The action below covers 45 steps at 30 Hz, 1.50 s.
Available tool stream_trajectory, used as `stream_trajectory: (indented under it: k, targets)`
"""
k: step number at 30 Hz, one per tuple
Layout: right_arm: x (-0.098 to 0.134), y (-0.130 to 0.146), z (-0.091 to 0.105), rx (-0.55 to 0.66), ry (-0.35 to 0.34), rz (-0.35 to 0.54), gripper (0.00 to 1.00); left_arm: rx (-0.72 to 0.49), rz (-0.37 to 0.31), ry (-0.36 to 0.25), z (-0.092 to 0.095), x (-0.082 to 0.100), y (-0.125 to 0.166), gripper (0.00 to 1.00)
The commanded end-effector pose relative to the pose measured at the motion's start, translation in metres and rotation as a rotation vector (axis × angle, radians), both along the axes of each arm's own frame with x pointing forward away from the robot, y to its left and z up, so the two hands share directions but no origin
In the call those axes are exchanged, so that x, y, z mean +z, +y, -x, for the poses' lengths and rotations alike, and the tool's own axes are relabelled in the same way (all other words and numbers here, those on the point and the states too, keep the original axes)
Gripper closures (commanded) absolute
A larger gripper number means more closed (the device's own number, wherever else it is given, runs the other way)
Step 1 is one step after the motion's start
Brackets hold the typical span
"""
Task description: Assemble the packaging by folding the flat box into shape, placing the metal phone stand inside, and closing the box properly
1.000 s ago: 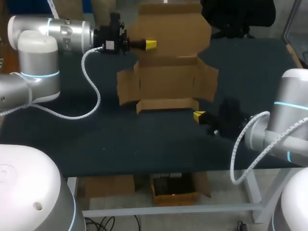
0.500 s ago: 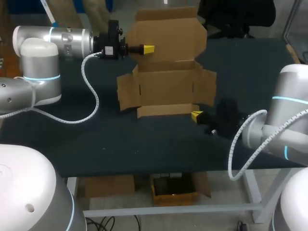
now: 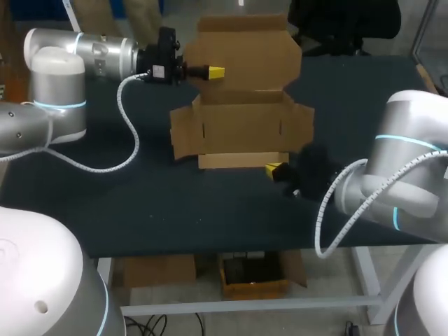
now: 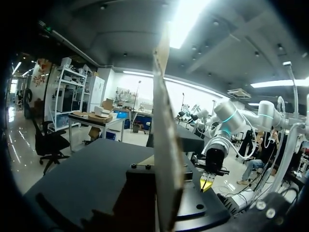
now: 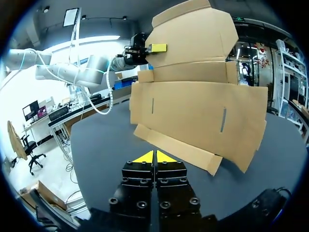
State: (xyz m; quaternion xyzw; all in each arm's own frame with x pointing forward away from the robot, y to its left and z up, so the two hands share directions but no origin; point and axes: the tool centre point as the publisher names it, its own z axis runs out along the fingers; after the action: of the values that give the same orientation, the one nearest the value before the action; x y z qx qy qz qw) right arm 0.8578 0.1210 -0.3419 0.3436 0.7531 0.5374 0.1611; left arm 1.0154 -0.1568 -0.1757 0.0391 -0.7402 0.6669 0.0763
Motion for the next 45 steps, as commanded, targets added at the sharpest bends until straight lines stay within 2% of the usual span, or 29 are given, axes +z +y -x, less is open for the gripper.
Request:
stream_trajectory:
  k: [1,11,21,32,45]
  targets:
    - [-0.013,0.016,-0.008,-0.069,-0.022,0.019,1.0,-0.036,0.009,-0.001,-0.004,-0.003,0.001,1.0]
    - [-0.028,0.025,-0.027,-0.127,-0.046,-0.004,1.0,-0.039,0.013,0.0,-0.005,-0.005,0.001,1.0]
    - [-0.042,0.037,-0.055,-0.158,-0.034,-0.007,1.0,-0.039,0.013,0.0,-0.005,-0.005,0.001,1.0]
    - [-0.052,0.048,-0.067,-0.16,-0.01,0.014,1.0,-0.039,0.013,0.0,-0.005,-0.005,0.001,1.0]
    - [-0.06,0.05,-0.074,-0.177,0.002,0.021,1.0,-0.036,0.007,-0.008,-0.003,-0.006,0.002,1.0]
